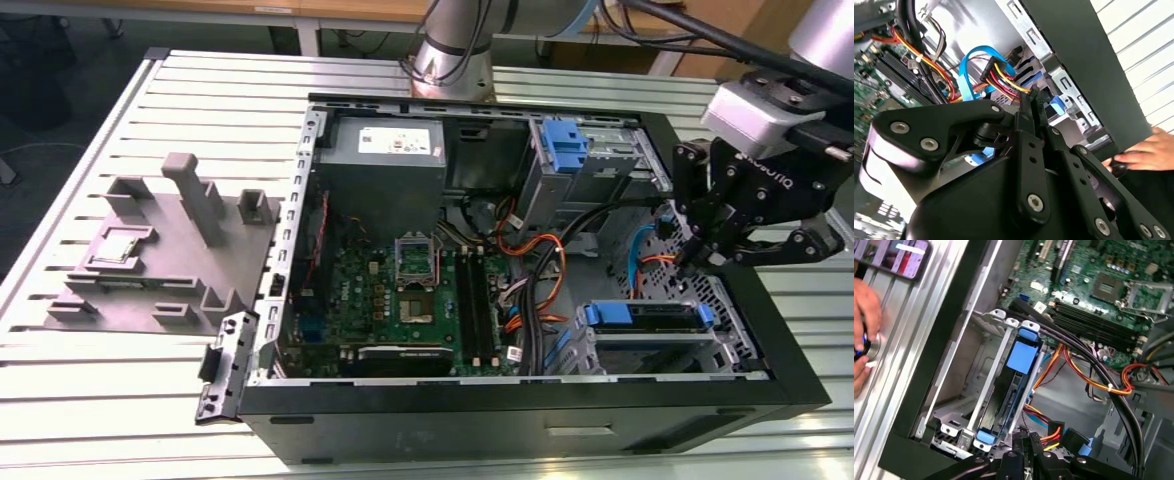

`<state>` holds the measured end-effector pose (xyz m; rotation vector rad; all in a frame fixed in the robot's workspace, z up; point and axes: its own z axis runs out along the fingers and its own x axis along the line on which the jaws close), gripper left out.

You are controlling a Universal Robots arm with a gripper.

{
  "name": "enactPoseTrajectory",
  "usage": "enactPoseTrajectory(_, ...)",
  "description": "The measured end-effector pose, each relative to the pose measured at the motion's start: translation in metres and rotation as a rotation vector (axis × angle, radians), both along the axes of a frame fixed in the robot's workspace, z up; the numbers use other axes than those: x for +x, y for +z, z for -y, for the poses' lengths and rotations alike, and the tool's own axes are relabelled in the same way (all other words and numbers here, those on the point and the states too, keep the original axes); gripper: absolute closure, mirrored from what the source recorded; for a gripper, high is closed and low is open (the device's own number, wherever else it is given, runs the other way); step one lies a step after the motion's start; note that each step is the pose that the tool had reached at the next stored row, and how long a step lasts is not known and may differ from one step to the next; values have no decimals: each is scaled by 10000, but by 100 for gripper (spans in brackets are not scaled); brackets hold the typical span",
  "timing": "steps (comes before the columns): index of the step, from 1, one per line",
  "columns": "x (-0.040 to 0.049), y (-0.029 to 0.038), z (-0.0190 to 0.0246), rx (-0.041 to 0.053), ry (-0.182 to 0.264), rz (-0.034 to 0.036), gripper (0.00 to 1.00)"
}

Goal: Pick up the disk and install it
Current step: 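Insert the first disk wire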

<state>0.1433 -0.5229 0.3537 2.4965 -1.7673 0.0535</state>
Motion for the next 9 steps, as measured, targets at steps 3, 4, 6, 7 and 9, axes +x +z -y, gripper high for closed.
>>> enactPoseTrajectory(3, 0, -3, 0, 1, -540, 0, 83)
enactPoseTrajectory(4, 0, -5, 0, 1, -720, 0, 83)
enactPoseTrajectory(6, 0, -8, 0, 2, -1081, 0, 83)
enactPoseTrajectory(7, 0, -9, 0, 0, -1276, 0, 83)
enactPoseTrajectory(9, 0, -13, 0, 1, -1631, 0, 83)
